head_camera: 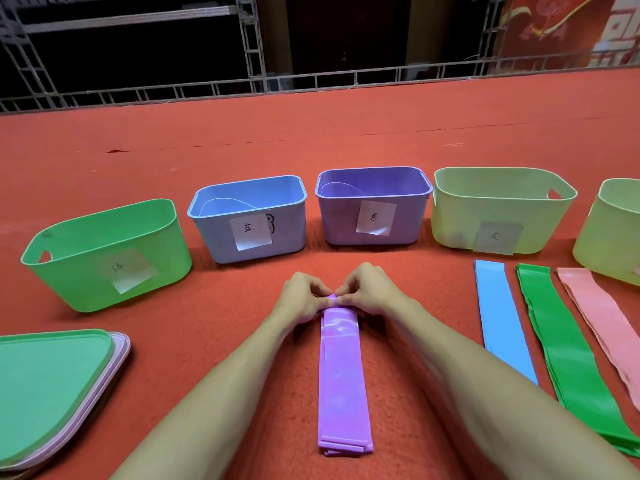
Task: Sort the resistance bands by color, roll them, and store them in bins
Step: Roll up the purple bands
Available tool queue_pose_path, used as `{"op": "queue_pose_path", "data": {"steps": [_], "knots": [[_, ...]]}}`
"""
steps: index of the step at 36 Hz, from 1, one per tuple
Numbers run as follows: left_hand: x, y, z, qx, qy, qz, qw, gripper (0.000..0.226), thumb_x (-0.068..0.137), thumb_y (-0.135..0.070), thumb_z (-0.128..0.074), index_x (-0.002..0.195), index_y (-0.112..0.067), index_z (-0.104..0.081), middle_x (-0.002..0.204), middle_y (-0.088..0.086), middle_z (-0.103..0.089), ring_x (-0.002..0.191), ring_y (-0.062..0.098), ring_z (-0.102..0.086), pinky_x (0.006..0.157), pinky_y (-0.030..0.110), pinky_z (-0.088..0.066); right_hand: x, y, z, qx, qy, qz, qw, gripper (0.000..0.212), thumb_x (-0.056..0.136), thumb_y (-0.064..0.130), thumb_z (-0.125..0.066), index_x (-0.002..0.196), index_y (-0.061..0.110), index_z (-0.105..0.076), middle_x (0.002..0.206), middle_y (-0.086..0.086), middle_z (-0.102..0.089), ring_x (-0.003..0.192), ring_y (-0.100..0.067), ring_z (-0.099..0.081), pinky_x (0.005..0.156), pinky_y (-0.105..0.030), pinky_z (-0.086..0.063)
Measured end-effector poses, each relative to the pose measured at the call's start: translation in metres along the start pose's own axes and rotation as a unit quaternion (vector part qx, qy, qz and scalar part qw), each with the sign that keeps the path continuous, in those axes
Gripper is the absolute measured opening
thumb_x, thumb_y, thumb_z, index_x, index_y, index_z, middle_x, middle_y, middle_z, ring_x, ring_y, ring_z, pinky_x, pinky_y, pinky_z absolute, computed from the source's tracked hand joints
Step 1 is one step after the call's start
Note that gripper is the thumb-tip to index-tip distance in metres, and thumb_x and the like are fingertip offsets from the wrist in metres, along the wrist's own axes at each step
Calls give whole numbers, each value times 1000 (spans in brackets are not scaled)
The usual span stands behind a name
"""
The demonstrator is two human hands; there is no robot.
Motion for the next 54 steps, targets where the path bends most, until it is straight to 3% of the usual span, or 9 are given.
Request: {"op": "queue_pose_path", "data": {"steps": [7, 14, 16, 26, 33, 38, 43, 49, 54], "knots": [[-4, -6, 1, 17, -8, -5, 1000, 9, 74, -14, -81, 81, -13, -76, 75, -1, -71, 64, 7, -56, 64, 24, -48, -1, 3, 0, -14, -6, 4, 1000, 12, 73, 25, -80, 81, 17, -75, 78, 2, -73, 74, -15, -65, 69, -27, -50], [-9, -9, 0, 15, -18, -7, 1000, 8, 74, -5, -77, 79, -7, -73, 66, -3, -63, 52, -1, -47, 58, 20, -42, -5, 6, 1, 9, 0, -12, 1000, 9, 78, 24, -73, 74, 16, -75, 65, -1, -69, 52, -12, -57, 52, -25, -49], [-9, -8, -1, 13, -16, -10, 1000, 9, 74, -6, -78, 82, -7, -74, 69, -3, -65, 52, -1, -48, 56, 18, -42, -7, 7, 1, 0, 2, -11, 1000, 4, 78, 19, -73, 80, 17, -76, 73, 0, -72, 62, -10, -59, 62, -23, -49], [-14, -2, -3, -45, 2, 4, 999, 3, 77, -10, -75, 77, -13, -77, 70, 4, -71, 63, 10, -57, 68, 29, -50, -11, 14, 1, -13, -4, -35, 999, 7, 70, 18, -80, 73, 17, -75, 72, 2, -72, 69, -11, -62, 64, -22, -49], [-12, -8, 0, -23, 11, 6, 1000, 29, 78, -3, -72, 60, -24, -65, 65, -3, -66, 58, 7, -53, 63, 25, -46, -18, 18, 2, -27, -7, -36, 999, 8, 69, 13, -79, 76, 15, -76, 69, 1, -70, 67, -11, -61, 64, -21, -49], [-16, 0, -3, -47, -8, 23, 999, 13, 78, -11, -77, 86, -17, -70, 86, -3, -67, 78, 10, -62, 71, 24, -49, -23, 19, 2, -34, -13, -23, 999, 7, 69, 12, -77, 74, 16, -75, 71, -2, -71, 65, -12, -61, 61, -23, -49], [-19, -1, -4, -12, 53, 24, 998, 8, 82, -16, -74, 90, -18, -76, 67, -8, -64, 47, -5, -47, 54, 20, -39, -27, 17, 0, -28, -25, -23, 999, 9, 67, 12, -76, 67, 19, -71, 67, -2, -70, 62, -14, -59, 56, -22, -45], [-22, -9, -1, 38, 44, 19, 998, 11, 77, -13, -77, 86, -18, -74, 86, 1, -72, 74, 10, -60, 72, 24, -48, -33, 16, 2, 18, -17, -7, 1000, 7, 71, 12, -75, 69, 19, -72, 53, 8, -63, 42, -1, -51, 50, -22, -49], [-26, -10, -2, 49, 29, 16, 998, 15, 76, -7, -76, 91, -12, -74, 89, 2, -73, 77, 11, -61, 69, 19, -44, -32, 11, 4, 19, -8, 1, 1000, 17, 75, 9, -75, 91, 15, -76, 89, -2, -75, 73, -13, -65, 71, -26, -51]]}}
Point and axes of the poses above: each hand's wrist, its own x-axis towards the middle knuckle, its own z-axis out of the back of the hand, y = z × x, the point moved 6 cm from there along x, towards the middle knuckle
